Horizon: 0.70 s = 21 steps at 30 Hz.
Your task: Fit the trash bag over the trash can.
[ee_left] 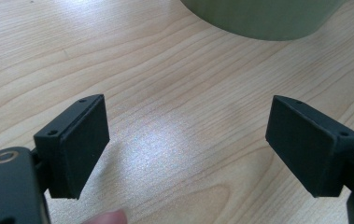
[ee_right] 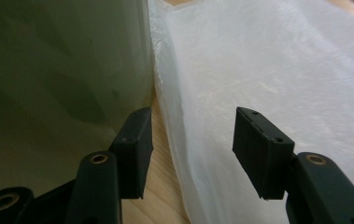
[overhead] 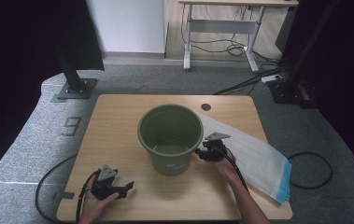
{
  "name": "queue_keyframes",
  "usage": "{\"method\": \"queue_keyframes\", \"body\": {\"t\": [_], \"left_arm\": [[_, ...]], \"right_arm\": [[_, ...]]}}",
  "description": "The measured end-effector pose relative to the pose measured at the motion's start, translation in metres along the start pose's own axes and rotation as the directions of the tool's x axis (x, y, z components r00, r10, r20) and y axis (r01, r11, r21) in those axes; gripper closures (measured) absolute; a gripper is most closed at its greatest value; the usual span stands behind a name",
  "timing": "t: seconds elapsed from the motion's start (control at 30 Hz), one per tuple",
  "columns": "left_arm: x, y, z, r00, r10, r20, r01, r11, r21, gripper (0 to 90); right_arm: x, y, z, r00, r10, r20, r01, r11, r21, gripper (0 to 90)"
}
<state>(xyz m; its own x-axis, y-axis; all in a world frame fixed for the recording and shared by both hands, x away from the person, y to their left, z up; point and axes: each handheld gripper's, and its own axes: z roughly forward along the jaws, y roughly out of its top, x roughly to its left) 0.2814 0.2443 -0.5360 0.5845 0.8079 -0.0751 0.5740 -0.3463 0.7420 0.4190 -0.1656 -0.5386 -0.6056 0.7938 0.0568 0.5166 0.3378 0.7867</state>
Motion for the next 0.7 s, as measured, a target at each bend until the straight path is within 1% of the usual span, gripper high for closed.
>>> {"method": "queue_keyframes", "body": {"t": [0.03, 0.07, 0.1, 0.13, 0.23, 0.27, 0.3, 0.37, 0.4, 0.43, 0.47, 0.5, 0.53, 0.57, 0.6, 0.63, 0.67, 0.7], "left_arm": [[0.0, 0.0, 0.0, 1.0, 0.0, 0.0, 0.0, 1.0, 0.0, 13.2], [0.0, 0.0, 0.0, 1.0, -0.003, 0.0, 0.003, 1.0, -0.002, 13.2], [0.0, 0.0, 0.0, 1.0, -0.003, 0.0, 0.003, 1.0, -0.002, 13.2], [0.0, 0.0, 0.0, 1.0, -0.001, -0.001, 0.001, 1.0, -0.001, 13.2], [0.0, 0.0, 0.0, 1.0, 0.0, -0.001, 0.0, 1.0, 0.001, 13.6], [0.0, 0.0, 0.0, 1.0, 0.001, -0.001, -0.001, 1.0, 0.002, 13.8], [0.0, 0.0, 0.0, 1.0, 0.001, -0.001, -0.001, 1.0, 0.002, 13.8], [0.0, 0.0, 0.0, 1.0, 0.001, -0.001, -0.001, 1.0, 0.001, 13.8], [0.0, 0.0, 0.0, 1.0, 0.001, -0.001, -0.001, 1.0, 0.001, 13.8], [0.0, 0.0, 0.0, 1.0, 0.001, -0.001, -0.001, 1.0, 0.001, 13.8], [0.001, 0.0, 0.0, 1.0, 0.001, -0.002, -0.001, 1.0, 0.001, 13.8], [0.001, 0.0, 0.0, 1.0, 0.001, -0.002, -0.001, 1.0, 0.001, 13.8], [0.001, 0.0, 0.0, 1.0, 0.0, -0.003, 0.0, 1.0, 0.001, 13.8], [0.001, 0.0, 0.0, 1.0, 0.0, -0.003, 0.0, 1.0, 0.001, 13.8], [0.001, 0.0, 0.0, 1.0, 0.0, -0.003, 0.0, 1.0, 0.002, 13.8], [0.001, 0.0, 0.0, 1.0, 0.001, -0.004, -0.001, 1.0, 0.002, 13.8], [0.001, -0.001, -0.001, 1.0, -0.002, -0.006, 0.002, 1.0, -0.001, 13.8], [0.001, -0.001, -0.001, 1.0, -0.002, -0.006, 0.002, 1.0, -0.001, 13.8]], "right_arm": [[0.0, 0.0, 0.0, 1.0, 0.0, 0.0, 0.0, 1.0, 0.0, 46.6], [0.001, -0.002, 0.006, 0.9998, 0.005, 0.018, -0.005, 1.0, 0.005, 48.4], [0.001, -0.002, 0.006, 0.9998, 0.005, 0.018, -0.005, 1.0, 0.005, 48.4], [0.001, -0.003, 0.01, 0.9998, 0.007, 0.019, -0.008, 1.0, 0.008, 50.4], [0.003, -0.003, 0.014, 0.9996, -0.003, 0.03, 0.003, 1.0, 0.007, 52.4], [0.006, -0.002, 0.018, 0.9995, -0.003, 0.03, 0.003, 1.0, 0.007, 55.5], [0.006, -0.002, 0.018, 0.9995, -0.003, 0.03, 0.003, 1.0, 0.007, 55.5], [0.01, -0.001, 0.021, 0.9984, -0.019, 0.054, 0.018, 1.0, 0.019, 62.1], [0.009, 0.0, 0.022, 0.9982, -0.015, 0.058, 0.014, 1.0, 0.018, 65.1], [0.009, 0.0, 0.022, 0.9982, -0.015, 0.058, 0.014, 1.0, 0.018, 65.1], [0.008, 0.0, 0.022, 0.9978, -0.005, 0.066, 0.004, 1.0, 0.017, 71.5], [0.008, 0.0, 0.022, 0.9978, -0.005, 0.066, 0.004, 1.0, 0.017, 71.5], [0.006, 0.0, 0.021, 0.9973, -0.001, 0.073, -0.001, 1.0, 0.022, 82.4], [0.006, 0.0, 0.021, 0.9973, -0.001, 0.073, -0.001, 1.0, 0.022, 82.4], [0.005, 0.0, 0.02, 0.9966, -0.001, 0.083, -0.001, 1.0, 0.024, 87.1], [0.002, 0.0, 0.018, 0.9962, 0.007, 0.087, -0.009, 1.0, 0.016, 88.5], [-0.001, 0.002, 0.013, 0.9961, 0.028, 0.084, -0.027, 1.0, -0.013, 88.7], [-0.003, 0.004, 0.008, 0.996, 0.039, 0.08, -0.036, 0.999, -0.035, 88.8]]}}
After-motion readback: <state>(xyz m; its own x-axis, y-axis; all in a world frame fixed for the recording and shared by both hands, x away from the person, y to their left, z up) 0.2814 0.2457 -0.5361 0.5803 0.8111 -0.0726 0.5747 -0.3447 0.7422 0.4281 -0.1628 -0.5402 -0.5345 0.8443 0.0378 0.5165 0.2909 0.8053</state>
